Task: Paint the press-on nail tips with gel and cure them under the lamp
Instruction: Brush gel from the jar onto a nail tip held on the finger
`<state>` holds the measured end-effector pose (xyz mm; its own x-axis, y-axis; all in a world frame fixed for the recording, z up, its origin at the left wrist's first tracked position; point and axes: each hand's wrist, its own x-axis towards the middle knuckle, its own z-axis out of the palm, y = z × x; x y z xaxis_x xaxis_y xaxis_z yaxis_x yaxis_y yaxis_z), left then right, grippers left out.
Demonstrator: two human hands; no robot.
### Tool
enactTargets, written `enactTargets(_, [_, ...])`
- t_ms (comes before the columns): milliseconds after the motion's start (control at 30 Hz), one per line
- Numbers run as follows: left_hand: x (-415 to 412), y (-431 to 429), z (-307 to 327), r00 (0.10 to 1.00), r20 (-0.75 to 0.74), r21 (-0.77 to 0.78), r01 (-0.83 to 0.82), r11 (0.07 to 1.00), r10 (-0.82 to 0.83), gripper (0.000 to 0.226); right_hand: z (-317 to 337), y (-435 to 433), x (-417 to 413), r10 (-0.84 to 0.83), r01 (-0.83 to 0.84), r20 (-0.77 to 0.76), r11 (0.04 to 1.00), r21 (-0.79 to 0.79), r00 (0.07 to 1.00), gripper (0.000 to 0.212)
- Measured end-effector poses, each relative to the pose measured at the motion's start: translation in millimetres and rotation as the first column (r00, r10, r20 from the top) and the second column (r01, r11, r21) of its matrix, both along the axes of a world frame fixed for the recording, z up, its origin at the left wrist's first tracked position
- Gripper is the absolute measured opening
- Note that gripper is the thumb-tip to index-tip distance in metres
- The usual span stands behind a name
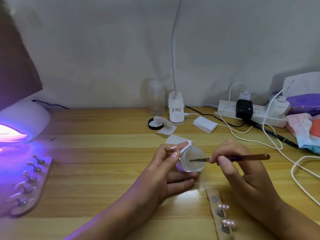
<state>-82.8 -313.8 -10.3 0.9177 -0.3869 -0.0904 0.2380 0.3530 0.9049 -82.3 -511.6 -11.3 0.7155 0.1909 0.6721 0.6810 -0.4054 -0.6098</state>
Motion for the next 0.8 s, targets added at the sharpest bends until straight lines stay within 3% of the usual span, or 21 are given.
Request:
enactTargets(333, [0.4, 0.2, 6.3, 0.998, -0.068, -0.071, -0.010, 0.997, 0.005, 0.012, -2.3, 2.4, 3.5, -0.001, 0.001, 0.002, 0.995, -0.096, 1.000, 0.022])
enactTargets(567, [2.8, 3.4, 5.9, 0.991, -0.129, -0.137, 0.005, 0.991, -0.023, 0.009, 6.0, -4.3, 0.7, 0.017, -0.005, -0.060, 0.982, 0.191, 0.998, 0.020])
enactTargets(800, [8.7, 5.5, 5.0, 0.980, -0.193, -0.176, 0.001, 0.984, -0.036, 0.013, 7.4, -7.9, 2.8, 0.008, 0.015, -0.087, 0.966, 0.259, 0.996, 0.019])
